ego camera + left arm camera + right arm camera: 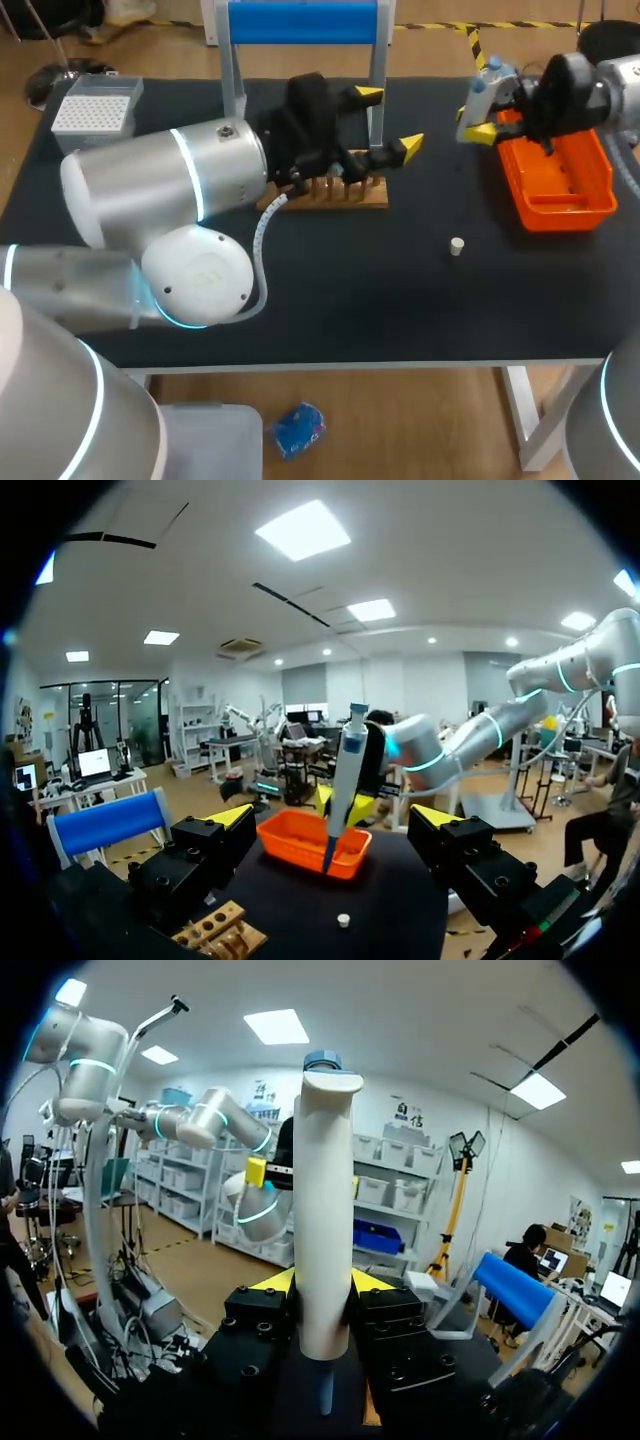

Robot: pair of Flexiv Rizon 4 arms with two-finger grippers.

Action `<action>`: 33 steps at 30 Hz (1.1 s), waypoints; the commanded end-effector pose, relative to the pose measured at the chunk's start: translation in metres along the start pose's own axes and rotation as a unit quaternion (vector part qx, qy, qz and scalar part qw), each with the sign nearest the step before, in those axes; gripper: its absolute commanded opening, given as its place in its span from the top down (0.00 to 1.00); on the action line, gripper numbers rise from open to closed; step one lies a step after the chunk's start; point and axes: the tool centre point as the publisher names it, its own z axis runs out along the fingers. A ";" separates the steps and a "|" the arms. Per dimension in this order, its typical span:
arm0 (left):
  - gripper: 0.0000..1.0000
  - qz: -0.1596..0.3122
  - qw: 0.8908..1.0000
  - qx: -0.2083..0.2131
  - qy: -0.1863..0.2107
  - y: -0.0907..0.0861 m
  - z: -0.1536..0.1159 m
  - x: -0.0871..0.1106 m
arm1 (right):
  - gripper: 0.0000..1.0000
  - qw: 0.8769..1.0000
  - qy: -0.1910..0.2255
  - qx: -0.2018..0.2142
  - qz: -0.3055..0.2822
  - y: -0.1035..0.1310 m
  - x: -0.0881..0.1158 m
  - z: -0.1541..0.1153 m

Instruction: Invert the test tube, pick up the pipette, mount the tip to pipette, aspirate from beaker and dispense into the tube, eject the tip, return the pipette, and cap with the stopper.

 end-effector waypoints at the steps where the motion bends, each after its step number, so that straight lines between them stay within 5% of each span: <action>1: 0.00 -0.004 0.961 0.243 0.131 0.010 -0.009 -0.007 | 1.00 1.000 -0.002 -0.014 -0.001 -0.004 0.003 0.018; 12: 0.00 -0.006 0.944 0.275 0.181 0.017 -0.011 -0.016 | 1.00 0.999 0.010 -0.036 0.002 -0.006 0.018 0.058; 28: 0.00 0.004 0.943 0.273 0.189 0.025 -0.015 -0.024 | 1.00 1.000 0.014 -0.028 -0.001 0.000 0.020 0.059; 33: 0.00 0.012 0.921 0.313 0.231 0.029 -0.020 -0.035 | 1.00 1.000 0.014 -0.028 -0.001 0.000 0.020 0.059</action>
